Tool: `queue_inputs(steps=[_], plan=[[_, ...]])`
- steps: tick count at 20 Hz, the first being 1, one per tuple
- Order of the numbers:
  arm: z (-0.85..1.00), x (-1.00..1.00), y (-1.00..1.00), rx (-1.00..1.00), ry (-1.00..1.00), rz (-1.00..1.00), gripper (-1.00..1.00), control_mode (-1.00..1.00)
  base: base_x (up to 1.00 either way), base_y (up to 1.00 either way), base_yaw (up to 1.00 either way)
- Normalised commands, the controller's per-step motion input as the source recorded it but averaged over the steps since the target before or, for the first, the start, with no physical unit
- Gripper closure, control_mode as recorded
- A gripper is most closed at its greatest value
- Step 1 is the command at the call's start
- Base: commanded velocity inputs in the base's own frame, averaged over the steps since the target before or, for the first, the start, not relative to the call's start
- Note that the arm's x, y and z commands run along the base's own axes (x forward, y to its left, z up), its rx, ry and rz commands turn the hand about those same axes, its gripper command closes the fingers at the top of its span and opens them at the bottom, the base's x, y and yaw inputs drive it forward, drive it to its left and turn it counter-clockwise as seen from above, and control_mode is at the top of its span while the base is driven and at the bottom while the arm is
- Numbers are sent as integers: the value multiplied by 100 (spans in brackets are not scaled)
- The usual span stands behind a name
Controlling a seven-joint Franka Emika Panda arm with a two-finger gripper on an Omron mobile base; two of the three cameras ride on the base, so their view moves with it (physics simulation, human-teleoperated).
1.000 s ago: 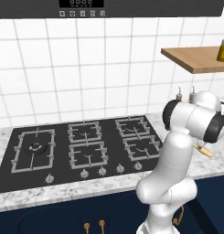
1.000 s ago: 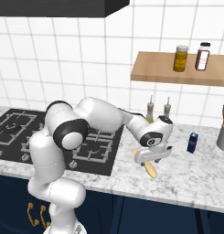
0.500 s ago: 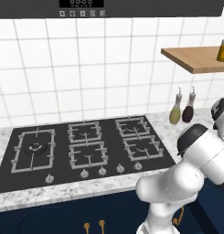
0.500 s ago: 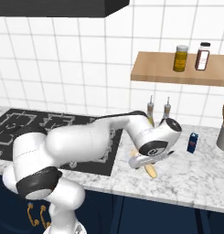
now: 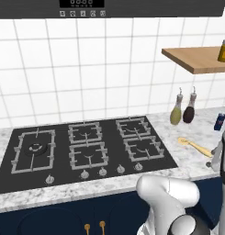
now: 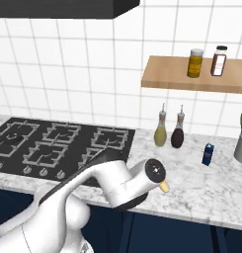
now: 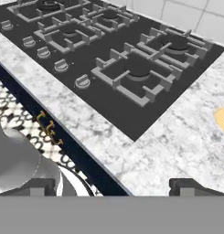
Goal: Pick the pizza cutter from the drawer and place it on the counter.
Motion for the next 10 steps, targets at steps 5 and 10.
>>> queue_inputs(steps=[5, 10], plan=[[67, 2, 100, 0, -18, 0, -100, -100, 0, 0, 0], [79, 48, 100, 0, 14, 0, -100, -100, 0, 0, 0]])
